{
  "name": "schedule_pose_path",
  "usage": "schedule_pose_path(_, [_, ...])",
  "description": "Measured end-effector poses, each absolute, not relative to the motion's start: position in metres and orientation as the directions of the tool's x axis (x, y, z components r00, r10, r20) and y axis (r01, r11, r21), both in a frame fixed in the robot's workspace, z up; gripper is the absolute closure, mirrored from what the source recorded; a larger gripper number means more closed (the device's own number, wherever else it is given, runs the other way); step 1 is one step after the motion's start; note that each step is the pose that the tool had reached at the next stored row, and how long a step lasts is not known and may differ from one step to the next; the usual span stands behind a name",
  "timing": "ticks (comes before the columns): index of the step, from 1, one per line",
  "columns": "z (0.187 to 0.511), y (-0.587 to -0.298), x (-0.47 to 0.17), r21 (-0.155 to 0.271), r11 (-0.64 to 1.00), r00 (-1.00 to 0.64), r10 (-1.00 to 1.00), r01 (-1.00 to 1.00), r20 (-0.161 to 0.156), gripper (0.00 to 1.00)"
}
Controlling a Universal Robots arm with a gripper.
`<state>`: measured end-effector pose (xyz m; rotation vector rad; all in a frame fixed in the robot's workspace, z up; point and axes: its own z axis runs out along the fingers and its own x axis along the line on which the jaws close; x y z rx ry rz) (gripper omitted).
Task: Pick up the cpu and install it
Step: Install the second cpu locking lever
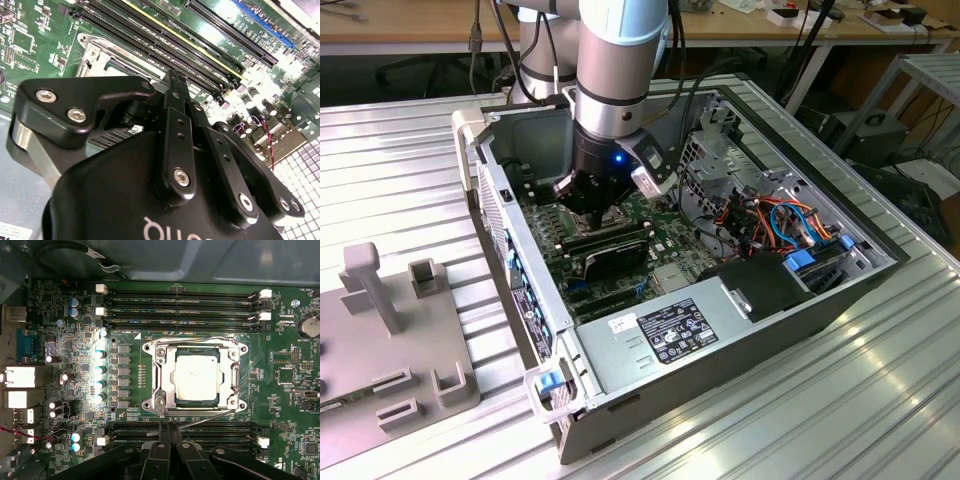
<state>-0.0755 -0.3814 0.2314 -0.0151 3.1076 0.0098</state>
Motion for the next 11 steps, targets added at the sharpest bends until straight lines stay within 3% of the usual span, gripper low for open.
schedule_pose_path(11, [0.2299, -0.3813, -0.0807, 0.007, 1.000, -0.999, -0.010, -0.010, -0.043, 0.89])
